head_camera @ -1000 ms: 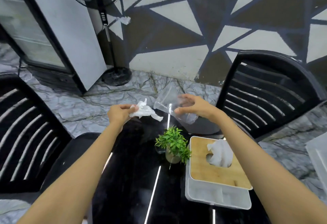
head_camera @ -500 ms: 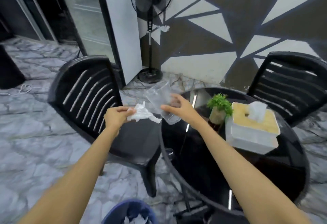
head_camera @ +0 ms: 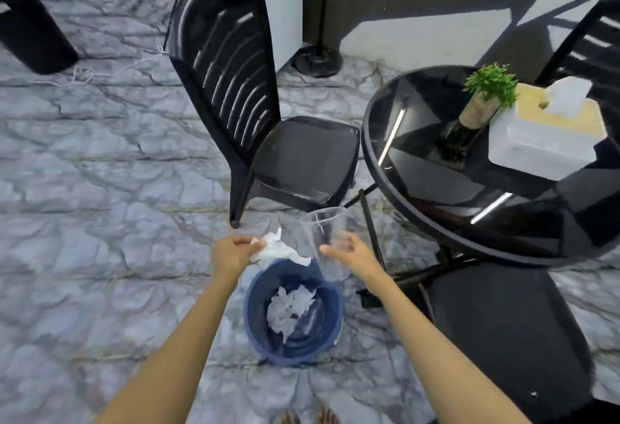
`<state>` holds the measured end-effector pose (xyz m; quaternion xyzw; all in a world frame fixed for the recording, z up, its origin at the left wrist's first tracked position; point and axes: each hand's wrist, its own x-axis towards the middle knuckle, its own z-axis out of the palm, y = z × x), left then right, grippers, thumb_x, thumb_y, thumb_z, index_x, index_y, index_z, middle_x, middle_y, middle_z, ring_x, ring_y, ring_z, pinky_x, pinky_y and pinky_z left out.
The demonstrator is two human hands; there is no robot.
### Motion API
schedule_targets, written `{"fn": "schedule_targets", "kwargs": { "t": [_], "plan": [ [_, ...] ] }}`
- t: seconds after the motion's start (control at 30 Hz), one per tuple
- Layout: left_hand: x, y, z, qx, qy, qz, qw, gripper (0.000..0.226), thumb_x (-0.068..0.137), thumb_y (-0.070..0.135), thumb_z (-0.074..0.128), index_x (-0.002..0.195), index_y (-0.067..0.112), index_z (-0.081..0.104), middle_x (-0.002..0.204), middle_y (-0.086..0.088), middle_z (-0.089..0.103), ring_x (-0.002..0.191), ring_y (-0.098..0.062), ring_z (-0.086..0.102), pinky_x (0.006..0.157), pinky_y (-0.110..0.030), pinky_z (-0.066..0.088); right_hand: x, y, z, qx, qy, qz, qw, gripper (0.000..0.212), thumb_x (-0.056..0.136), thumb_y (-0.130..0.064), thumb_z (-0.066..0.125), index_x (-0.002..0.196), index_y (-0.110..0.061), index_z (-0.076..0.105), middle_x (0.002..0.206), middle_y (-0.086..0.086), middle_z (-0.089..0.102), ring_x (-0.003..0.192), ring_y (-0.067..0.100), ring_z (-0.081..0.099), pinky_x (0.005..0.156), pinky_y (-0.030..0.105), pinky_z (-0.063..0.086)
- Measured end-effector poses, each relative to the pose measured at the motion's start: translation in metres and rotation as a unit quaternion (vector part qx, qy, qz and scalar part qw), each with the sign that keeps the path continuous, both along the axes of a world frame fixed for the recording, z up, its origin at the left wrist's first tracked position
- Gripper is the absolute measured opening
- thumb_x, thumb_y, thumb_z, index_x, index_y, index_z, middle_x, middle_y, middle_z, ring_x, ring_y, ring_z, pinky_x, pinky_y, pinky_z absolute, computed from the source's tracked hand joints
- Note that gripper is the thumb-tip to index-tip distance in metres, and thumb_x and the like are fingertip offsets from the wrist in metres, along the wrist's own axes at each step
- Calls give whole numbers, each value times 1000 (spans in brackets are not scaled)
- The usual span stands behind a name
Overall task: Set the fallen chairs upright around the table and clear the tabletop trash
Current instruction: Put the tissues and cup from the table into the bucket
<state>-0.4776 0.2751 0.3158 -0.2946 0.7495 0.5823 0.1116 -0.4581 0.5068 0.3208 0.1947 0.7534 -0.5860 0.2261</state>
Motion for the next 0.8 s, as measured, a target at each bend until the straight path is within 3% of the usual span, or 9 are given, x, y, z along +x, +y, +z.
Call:
{"fn": "schedule_targets", "kwargs": {
  "t": [0.13,0.4,0.53,0.67,0.8],
  "plan": [
    [33,-6,-50,-33,-30,4,999,20,74,8,76,90,-3,70,98,-21,70,82,-28,62,86,-46,54,29,-17,-56,2,-59,-11,998,78,79,-29,73,141,-10,30,136,11,46,115,21,47,87,27,40],
    [66,0,-148,-53,-74,-25,996,18,76,10,74,92,3,72,92,-10,68,86,-22,61,89,-36,52,69,-38,-174,23,-87,-86,992,73,79,-29,73,137,-6,36,139,14,43,124,26,47,85,25,38],
    [66,-1,-199,-17,-98,-62,993,9,72,13,78,76,16,70,99,-15,71,95,-30,66,92,-44,52,78,-56,-230,11,-107,-118,987,78,79,-29,74,140,-7,31,141,14,41,126,28,46,90,31,41],
    [70,-3,-240,3,-112,-148,983,31,79,15,72,108,3,66,112,-15,67,102,-27,62,96,-36,48,88,-79,-271,-7,-99,-170,980,82,80,-32,72,145,-11,25,148,12,35,134,28,39,107,39,37],
    [78,-15,-252,-10,-124,-236,964,38,83,11,67,119,2,59,124,-16,61,116,-28,57,99,-35,45,107,-98,-280,-17,-101,-201,974,73,86,-38,64,145,-15,27,152,8,29,137,26,34,105,37,34]
  ]
}}
